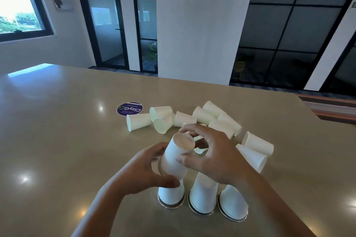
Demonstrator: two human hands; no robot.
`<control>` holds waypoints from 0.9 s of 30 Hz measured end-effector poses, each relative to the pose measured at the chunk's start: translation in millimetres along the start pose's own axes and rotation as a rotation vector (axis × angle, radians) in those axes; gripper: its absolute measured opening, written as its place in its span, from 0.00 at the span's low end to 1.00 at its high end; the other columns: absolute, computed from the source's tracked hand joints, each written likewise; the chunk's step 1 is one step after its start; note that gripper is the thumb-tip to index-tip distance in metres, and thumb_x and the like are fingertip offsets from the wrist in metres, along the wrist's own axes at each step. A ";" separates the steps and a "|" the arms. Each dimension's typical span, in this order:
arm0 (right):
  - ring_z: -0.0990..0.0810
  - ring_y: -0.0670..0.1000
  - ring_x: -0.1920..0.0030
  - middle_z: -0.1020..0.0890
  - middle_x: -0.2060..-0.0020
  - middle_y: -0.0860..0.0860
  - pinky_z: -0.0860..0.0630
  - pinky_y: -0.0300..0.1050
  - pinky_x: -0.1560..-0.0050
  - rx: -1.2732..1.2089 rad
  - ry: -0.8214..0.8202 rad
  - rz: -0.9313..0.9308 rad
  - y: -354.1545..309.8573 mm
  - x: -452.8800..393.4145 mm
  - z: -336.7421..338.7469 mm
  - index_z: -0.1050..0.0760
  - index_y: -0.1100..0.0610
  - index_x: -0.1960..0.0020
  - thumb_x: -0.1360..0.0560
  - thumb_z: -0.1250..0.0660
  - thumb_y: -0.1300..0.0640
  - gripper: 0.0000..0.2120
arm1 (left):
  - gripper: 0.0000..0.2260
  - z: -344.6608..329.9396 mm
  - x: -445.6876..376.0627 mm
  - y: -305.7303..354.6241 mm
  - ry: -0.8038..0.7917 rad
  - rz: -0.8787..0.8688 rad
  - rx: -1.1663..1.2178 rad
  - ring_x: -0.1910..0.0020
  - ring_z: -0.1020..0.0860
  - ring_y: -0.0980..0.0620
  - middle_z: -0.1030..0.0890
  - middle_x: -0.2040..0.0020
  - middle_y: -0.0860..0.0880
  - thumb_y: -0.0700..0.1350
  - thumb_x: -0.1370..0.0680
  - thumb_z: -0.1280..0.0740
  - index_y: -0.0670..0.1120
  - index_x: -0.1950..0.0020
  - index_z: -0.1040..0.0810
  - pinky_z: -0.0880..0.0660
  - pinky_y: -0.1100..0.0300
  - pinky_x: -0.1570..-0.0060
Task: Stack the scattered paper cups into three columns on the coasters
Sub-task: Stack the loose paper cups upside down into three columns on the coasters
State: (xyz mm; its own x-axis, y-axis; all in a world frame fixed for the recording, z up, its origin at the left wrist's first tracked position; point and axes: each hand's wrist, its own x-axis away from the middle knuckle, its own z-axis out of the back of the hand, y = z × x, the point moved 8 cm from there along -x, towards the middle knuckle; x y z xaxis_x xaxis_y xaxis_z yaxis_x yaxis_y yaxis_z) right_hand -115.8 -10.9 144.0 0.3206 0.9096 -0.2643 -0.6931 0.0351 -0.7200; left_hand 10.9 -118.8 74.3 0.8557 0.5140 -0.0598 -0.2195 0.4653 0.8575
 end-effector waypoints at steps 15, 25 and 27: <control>0.19 0.42 0.46 0.16 0.48 0.39 0.23 0.44 0.42 0.336 -0.172 -0.047 26.0 4.7 -49.7 0.25 0.40 0.39 0.35 0.23 0.38 0.26 | 0.24 -30.9 4.1 -46.1 -0.077 0.074 -0.182 0.46 0.21 0.69 0.17 0.47 0.66 0.54 0.35 0.19 0.66 0.43 0.22 0.23 0.58 0.39; 0.19 0.45 0.47 0.15 0.50 0.41 0.28 0.42 0.42 0.423 -0.187 -0.042 31.1 3.8 -57.4 0.25 0.43 0.39 0.35 0.23 0.37 0.28 | 0.24 -35.4 -3.5 -57.6 -0.135 0.098 -0.245 0.49 0.19 0.64 0.16 0.50 0.63 0.56 0.38 0.20 0.64 0.44 0.21 0.21 0.56 0.43; 0.19 0.45 0.47 0.15 0.50 0.41 0.28 0.42 0.42 0.421 -0.186 -0.048 32.4 2.9 -58.6 0.25 0.43 0.40 0.36 0.23 0.36 0.28 | 0.25 -34.0 -5.2 -59.1 -0.148 0.108 -0.254 0.50 0.18 0.64 0.16 0.50 0.63 0.56 0.38 0.20 0.64 0.44 0.21 0.20 0.56 0.44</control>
State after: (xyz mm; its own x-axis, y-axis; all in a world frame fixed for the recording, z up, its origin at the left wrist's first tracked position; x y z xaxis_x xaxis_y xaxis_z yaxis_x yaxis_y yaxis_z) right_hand -99.5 -31.4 82.3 0.2644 0.9602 -0.0894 -0.8942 0.2094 -0.3955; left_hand 3.5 -124.4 6.6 0.8758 0.4686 0.1155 -0.4069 0.5884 0.6988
